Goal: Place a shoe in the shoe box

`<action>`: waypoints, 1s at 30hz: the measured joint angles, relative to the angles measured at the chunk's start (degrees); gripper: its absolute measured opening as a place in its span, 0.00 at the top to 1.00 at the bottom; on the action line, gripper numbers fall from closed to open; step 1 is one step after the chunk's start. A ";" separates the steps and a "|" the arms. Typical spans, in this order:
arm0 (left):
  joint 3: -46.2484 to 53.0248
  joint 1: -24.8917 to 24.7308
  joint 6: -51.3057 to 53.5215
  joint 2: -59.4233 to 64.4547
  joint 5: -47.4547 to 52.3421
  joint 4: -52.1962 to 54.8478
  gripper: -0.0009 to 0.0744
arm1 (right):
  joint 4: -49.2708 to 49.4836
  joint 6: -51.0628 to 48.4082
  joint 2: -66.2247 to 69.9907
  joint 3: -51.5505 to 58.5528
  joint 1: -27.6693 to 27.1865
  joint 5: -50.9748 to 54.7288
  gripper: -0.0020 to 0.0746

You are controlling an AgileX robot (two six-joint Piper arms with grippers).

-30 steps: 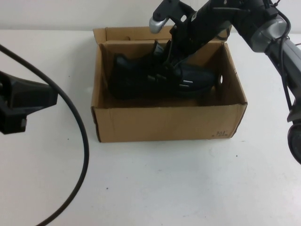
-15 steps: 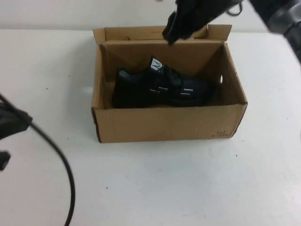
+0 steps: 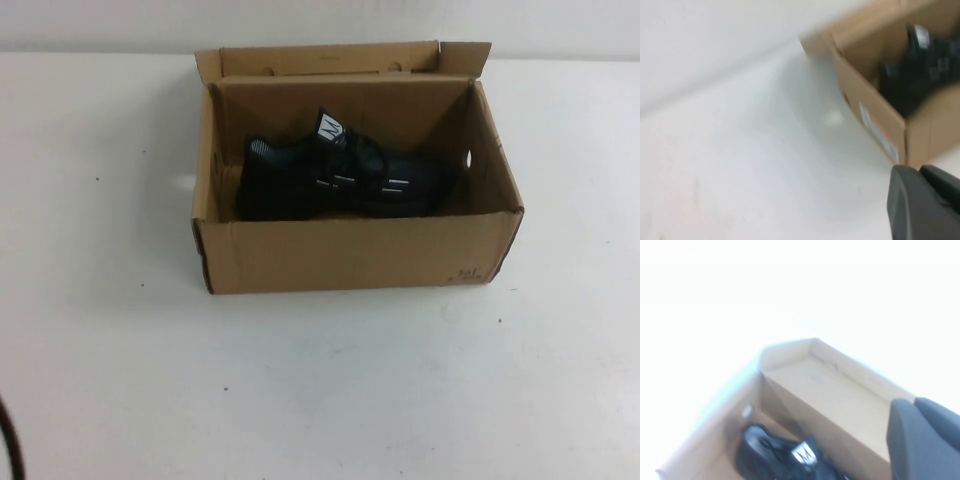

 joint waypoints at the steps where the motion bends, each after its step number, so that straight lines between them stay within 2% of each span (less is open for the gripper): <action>1: 0.51 0.00 -0.78 -1.70 -1.17 0.12 0.99 | 0.42 -0.01 -1.02 0.00 0.16 0.11 0.99; 8: 11.98 -0.03 -8.39 -13.88 -10.72 0.12 0.99 | 1.99 0.20 -5.63 -0.08 0.63 0.48 1.00; 14: 22.67 -0.03 -15.32 -21.94 -14.41 -1.82 0.99 | 1.99 0.20 -8.65 -0.08 0.63 0.94 1.00; 21: 26.16 -0.03 -16.90 -24.38 -14.85 -5.49 0.99 | 2.40 -0.63 -14.78 1.52 0.63 0.94 1.00; 27: 26.29 -0.03 -16.94 -24.38 -15.67 -5.83 0.99 | 1.80 -2.38 -23.49 16.68 0.63 -0.13 1.00; 30: 26.29 -0.03 -17.08 -24.38 -15.75 -6.07 0.99 | 0.01 -2.38 -30.61 29.56 0.63 -6.79 1.00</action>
